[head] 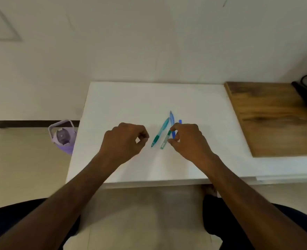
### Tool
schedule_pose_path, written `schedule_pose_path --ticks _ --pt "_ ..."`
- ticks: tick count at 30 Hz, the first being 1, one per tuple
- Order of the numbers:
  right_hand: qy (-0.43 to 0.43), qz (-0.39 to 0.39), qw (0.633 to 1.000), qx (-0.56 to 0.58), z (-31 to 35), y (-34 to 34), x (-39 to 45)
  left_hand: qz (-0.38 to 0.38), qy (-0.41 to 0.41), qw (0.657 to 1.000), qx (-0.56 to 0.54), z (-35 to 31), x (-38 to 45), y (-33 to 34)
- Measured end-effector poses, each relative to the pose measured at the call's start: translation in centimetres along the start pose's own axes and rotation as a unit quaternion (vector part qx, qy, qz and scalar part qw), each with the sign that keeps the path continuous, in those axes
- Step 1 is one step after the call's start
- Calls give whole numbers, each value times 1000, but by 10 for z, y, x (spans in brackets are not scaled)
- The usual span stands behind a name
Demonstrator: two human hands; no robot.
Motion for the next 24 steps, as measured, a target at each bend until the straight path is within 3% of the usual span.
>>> schedule_pose_path --ticks 12,16,24 --pt "4 6 1000 0 2 23 7 30 -61 997 -45 -13 24 48" --pt "-19 44 998 41 8 34 2 33 -130 989 -60 -7 29 57" --pt "-52 97 987 121 24 42 -6 28 -151 985 -80 20 19 32"
Point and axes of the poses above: each hand's wrist, its own x-axis towards the middle knuckle, its own y-axis out of the palm, z = x × y, the point moved 8 cm from there along x, towards the middle knuckle, and after that the axes turned 2 degrees about z, right-handed, at the moved point
